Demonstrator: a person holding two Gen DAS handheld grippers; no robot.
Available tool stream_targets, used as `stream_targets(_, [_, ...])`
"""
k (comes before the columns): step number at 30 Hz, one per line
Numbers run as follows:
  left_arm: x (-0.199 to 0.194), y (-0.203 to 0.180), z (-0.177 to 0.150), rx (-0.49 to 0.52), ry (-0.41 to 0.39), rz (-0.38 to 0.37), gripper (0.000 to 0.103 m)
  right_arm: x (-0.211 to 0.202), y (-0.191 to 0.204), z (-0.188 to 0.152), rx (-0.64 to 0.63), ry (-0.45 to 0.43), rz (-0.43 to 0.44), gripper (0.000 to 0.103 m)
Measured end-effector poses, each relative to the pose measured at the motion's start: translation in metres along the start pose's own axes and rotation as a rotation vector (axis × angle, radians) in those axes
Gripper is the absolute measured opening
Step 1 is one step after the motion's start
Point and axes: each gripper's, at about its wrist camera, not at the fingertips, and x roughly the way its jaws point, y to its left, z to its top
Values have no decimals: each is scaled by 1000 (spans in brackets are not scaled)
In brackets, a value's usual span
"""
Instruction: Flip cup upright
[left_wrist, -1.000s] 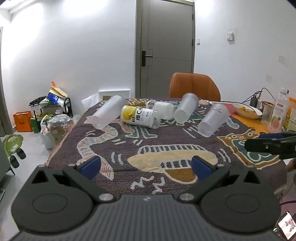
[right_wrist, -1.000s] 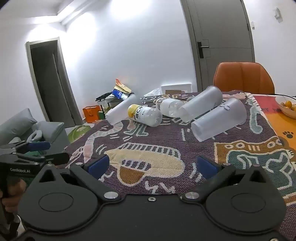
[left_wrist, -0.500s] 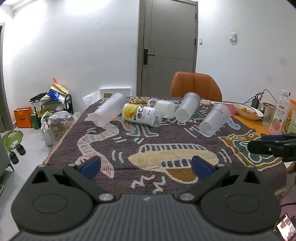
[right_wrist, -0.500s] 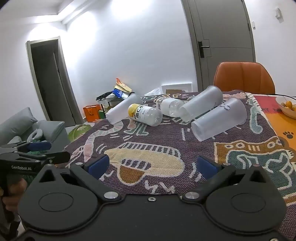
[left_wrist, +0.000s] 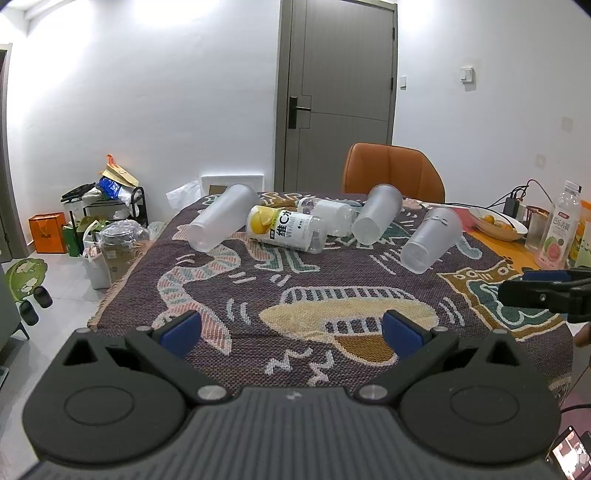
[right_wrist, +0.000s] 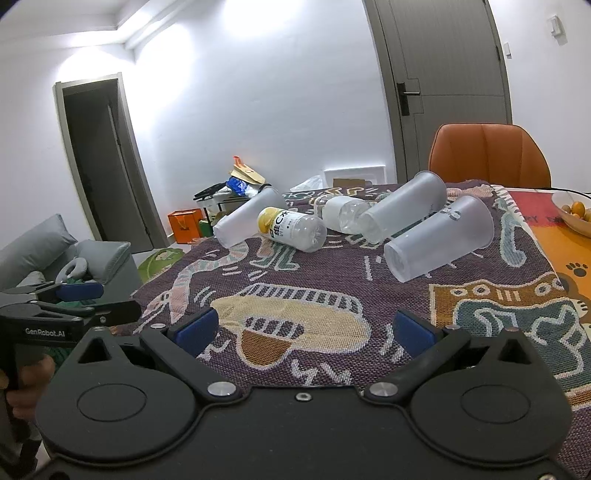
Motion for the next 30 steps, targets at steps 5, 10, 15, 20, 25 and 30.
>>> stream_targets(5, [-1, 1, 1, 2, -1, -1, 103, 1, -1, 0, 0, 1, -1, 103])
stream_targets(10, [0, 1, 0, 1, 1, -1, 103, 1, -2, 0, 2, 1, -3, 103])
stream_targets(15, [1, 1, 1, 1, -1, -1, 103, 2, -2, -1, 2, 3, -4, 103])
stream_targets(20, [1, 2, 1, -4, -3, 1, 103, 2, -3, -1, 2, 0, -8, 103])
stream_targets(25, [2, 2, 2, -2, -1, 1, 103, 1, -3, -1, 3, -1, -10, 103])
stream_targets(30, [2, 1, 2, 2, -4, 0, 103, 1, -3, -1, 3, -1, -12, 103])
